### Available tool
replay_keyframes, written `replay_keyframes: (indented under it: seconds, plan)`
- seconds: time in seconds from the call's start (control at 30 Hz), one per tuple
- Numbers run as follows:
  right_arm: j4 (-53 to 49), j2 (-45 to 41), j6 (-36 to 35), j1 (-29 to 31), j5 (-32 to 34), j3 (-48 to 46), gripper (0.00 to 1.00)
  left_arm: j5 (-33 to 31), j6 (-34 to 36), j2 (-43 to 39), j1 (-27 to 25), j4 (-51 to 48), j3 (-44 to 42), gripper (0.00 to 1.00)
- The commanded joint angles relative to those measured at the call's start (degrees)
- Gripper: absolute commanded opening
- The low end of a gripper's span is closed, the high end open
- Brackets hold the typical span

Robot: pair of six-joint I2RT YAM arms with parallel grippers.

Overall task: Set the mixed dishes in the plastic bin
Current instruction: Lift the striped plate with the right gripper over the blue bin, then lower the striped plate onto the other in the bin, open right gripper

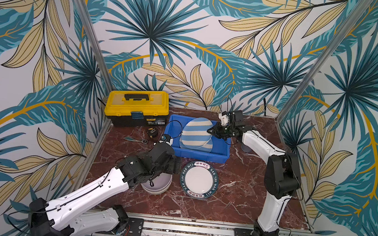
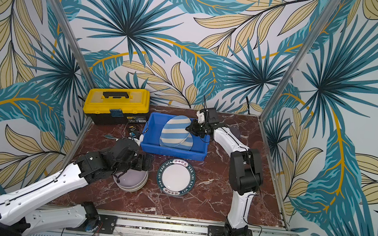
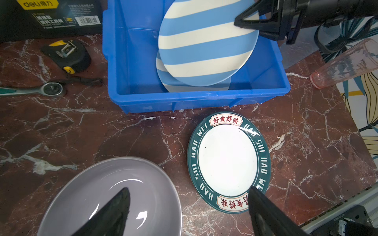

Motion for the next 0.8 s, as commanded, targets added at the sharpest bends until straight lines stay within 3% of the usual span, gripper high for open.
replay_keyframes:
  seconds: [0.0,0.53,0.77]
  plan:
    - [1.7,0.6,-0.4,0.1,-1.4,-1.6,0.0,-0.2,-0.4,-0.2,0.3,-0.5,-0.8,0.9]
    - [2.2,5.3,-0.5,0.1,-4.6,-3.4,0.01,-0.2,-0.2,1.3,0.3,0.7,-1.6,0.9]
    - [1.4,5.5,-1.8,0.1,-3.7,-4.7,0.11,-0.3,-0.1,1.7,0.3,1.0,-2.0,0.9]
